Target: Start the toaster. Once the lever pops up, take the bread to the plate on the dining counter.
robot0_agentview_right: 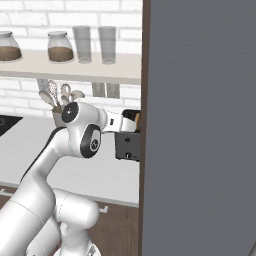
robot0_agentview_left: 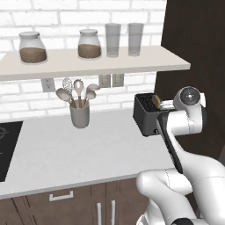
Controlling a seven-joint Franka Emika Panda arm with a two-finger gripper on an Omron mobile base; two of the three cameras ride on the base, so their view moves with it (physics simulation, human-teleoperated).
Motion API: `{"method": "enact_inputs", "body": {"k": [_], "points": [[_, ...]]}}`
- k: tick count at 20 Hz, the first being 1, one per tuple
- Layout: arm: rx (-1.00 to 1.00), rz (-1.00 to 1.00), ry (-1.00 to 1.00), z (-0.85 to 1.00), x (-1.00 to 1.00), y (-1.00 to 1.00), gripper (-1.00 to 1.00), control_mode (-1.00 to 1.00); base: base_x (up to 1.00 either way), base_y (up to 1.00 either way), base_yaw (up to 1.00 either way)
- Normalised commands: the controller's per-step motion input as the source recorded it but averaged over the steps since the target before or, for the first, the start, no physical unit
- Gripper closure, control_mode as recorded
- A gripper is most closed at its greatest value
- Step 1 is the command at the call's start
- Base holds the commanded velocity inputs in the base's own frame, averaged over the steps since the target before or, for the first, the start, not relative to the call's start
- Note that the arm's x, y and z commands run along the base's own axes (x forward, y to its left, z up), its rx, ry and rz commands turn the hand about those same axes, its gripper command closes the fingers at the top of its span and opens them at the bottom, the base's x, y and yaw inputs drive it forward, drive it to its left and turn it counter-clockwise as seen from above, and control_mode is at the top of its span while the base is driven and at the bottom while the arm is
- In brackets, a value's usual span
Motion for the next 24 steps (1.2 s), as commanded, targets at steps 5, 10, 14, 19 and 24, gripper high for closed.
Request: {"method": "enact_inputs", "body": {"k": [5,10,14,19,24], "points": [[0.00,0.00,0.00,0.00,0.00,0.00,1.00,-1.00,0.00,0.00,0.00],[0.00,0.00,0.00,0.00,0.00,0.00,1.00,-1.00,0.00,0.00,0.00],[0.00,0.00,0.00,0.00,0.00,0.00,1.00,-1.00,0.00,0.00,0.00],[0.00,0.00,0.00,0.00,0.00,0.00,1.00,-1.00,0.00,0.00,0.00],[0.00,0.00,0.00,0.00,0.00,0.00,1.00,-1.00,0.00,0.00,0.00]]}}
